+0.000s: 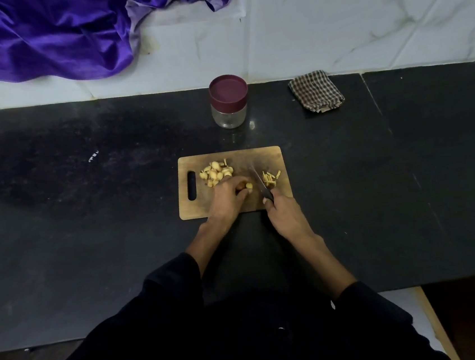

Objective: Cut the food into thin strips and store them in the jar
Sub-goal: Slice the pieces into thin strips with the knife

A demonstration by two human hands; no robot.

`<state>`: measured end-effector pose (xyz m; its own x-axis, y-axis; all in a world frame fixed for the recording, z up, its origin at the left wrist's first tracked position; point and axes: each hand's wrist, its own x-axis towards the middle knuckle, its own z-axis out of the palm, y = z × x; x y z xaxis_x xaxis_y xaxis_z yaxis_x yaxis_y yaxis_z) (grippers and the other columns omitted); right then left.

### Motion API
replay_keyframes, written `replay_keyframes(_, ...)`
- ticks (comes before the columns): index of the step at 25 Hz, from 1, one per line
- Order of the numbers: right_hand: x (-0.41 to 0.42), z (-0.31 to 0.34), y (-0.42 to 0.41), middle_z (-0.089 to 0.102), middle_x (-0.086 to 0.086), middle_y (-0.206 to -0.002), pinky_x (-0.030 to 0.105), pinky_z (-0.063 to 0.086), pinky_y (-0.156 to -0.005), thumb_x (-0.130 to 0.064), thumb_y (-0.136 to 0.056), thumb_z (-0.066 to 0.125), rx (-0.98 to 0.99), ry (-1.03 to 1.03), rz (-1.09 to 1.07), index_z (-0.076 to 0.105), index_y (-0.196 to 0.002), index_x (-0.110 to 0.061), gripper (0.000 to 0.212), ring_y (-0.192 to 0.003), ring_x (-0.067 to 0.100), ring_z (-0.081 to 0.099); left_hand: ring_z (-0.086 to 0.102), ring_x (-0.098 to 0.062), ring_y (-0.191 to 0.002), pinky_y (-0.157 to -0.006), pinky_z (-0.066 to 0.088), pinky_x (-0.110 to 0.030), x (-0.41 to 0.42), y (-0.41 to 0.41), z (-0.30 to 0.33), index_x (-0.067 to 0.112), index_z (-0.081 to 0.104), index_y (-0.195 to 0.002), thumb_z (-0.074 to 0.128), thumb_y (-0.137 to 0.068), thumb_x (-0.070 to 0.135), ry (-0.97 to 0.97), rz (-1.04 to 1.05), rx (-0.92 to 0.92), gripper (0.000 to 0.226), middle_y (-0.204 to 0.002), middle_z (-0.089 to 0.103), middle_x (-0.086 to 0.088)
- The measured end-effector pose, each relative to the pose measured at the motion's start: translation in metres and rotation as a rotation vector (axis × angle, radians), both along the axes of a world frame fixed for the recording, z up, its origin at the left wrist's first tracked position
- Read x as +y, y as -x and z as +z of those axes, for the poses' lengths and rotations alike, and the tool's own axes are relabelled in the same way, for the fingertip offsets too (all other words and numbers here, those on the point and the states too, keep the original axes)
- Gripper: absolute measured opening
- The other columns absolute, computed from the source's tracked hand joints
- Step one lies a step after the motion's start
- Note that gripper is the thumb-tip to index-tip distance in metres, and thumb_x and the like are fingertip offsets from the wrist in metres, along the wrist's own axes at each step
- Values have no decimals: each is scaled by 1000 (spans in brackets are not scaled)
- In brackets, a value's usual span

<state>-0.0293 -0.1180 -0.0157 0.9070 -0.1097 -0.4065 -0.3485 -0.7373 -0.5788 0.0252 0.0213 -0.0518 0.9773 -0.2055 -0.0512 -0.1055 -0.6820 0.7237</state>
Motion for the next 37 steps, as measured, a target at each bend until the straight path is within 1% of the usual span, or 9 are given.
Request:
replay_keyframes(2, -1, -1, 6, 65, 8, -105, 46, 53, -86, -25, -104, 43, 17, 4, -10, 52, -125, -15, 25, -96, 24, 64, 55, -8, -95, -85, 42, -16, 0, 1, -1, 15, 65, -115, 63, -89, 13, -9, 8, -10, 27, -111, 61, -3)
replay_keyframes(6, 3, 0, 9, 64, 10, -109, 40, 51, -84, -25, -105, 42, 31, -7, -6, 51, -128, -14, 27, -100, 25, 63, 58, -16, -100, -88, 43, -20, -4, 3, -2, 13, 65, -118, 61, -90, 15, -10, 54, -24, 28, -114, 60, -7)
replay_keyframes(9, 6, 1, 9, 65, 9, -105, 43, 53, -83, -26, -105, 42, 30, -17, -18, 51, -125, -13, 26, -96, 23, 64, 59, -17, -96, -87, 48, -27, -7, 4, -4, 14, 66, -115, 61, -90, 17, -13, 74, -50, 25, -112, 61, -8)
replay_keyframes(12, 7, 2, 10, 64, 7, -102, 40, 51, -78, -26, -105, 41, 32, -21, -27, 50, -122, -12, 24, -91, 22, 62, 59, -17, -95, -85, 51, -34, -9, 4, -6, 17, 65, -113, 61, -91, 21, -31, 93, -46, 24, -112, 60, -7)
replay_keyframes(16, 10, 2, 11, 65, 9, -103, 42, 52, -79, -26, -105, 42, 33, -10, -9, 51, -120, -12, 22, -92, 24, 63, 58, -18, -98, -86, 51, -35, -9, 2, -7, 17, 65, -116, 60, -91, 22, -28, 98, -19, 26, -113, 60, -7)
replay_keyframes(23, 15, 5, 8, 64, 13, -105, 45, 51, -78, -24, -105, 41, 103, 108, 31, 48, -114, -10, 19, -94, 28, 63, 60, -18, -97, -85, 52, -36, -9, 2, -10, 18, 67, -116, 61, -90, 22, -24, 105, -6, 27, -111, 61, -7)
replay_keyframes(27, 23, 20, -6, 61, 14, -120, 38, 42, -78, -19, -102, 44, 204, 139, 6, 46, -126, -6, 28, -108, 31, 60, 62, -15, -90, -79, 55, -37, -8, 2, -12, 26, 68, -112, 61, -89, 24, -8, 79, -2, 24, -107, 64, -3)
replay_keyframes(31, 25, 30, -23, 60, 14, -126, 34, 41, -77, -16, -102, 42, 288, 178, 17, 44, -133, -3, 34, -113, 29, 59, 61, -17, -90, -80, 54, -37, -8, 1, -11, 22, 68, -113, 61, -90, 21, -24, 84, 5, 24, -106, 62, -7)
replay_keyframes(37, 34, 15, 8, 57, 17, -126, 43, 43, -89, -10, -101, 35, 258, 163, -7, 40, -128, -7, 28, -115, 34, 57, 60, -19, -93, -82, 53, -37, -9, 2, -11, 18, 66, -119, 62, -90, 23, -35, 123, 28, 29, -111, 60, -9)
